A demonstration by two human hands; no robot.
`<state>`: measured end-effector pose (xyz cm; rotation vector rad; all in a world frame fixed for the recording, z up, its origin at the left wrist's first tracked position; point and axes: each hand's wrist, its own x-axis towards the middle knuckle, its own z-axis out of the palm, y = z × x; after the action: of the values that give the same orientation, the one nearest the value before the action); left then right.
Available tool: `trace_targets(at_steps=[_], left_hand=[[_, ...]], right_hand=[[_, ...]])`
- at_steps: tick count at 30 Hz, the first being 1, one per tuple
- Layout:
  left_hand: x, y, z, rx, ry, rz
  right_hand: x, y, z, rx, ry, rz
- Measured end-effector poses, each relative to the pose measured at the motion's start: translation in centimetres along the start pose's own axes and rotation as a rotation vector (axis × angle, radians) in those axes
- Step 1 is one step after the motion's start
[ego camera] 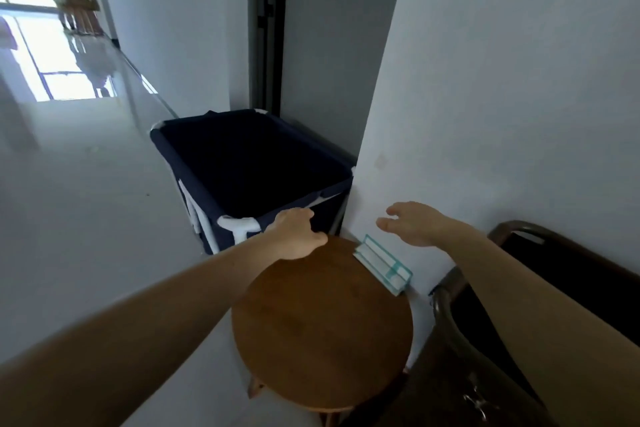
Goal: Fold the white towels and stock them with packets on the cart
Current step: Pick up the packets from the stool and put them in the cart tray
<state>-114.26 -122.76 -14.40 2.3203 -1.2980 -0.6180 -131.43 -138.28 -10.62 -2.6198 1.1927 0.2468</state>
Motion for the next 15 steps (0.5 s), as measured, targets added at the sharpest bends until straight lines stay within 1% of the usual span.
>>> trace_targets(at_steps=[3,6,11,15], left_hand=[[4.4,0.6,-1.3,-0.055,0.018,0.005],[8.1,0.5,-1.0,-0.091,0.005,0.007],[14.8,-1.5,0.7,-0.084,-0.124,0.009],[21.2,-3.3,1.8,-0.061,-0.219,0.06]], right_hand=[[4.5,0.4,-1.6,-0.03,-0.035,-0.032],[8.8,0.7,-1.8,-0.039,-0.061,-0.046],[15.6,1.8,-0.2,-0.035,-0.167,-0.008],[21.3,2.7,1.8,0.016,-0.213,0.089]])
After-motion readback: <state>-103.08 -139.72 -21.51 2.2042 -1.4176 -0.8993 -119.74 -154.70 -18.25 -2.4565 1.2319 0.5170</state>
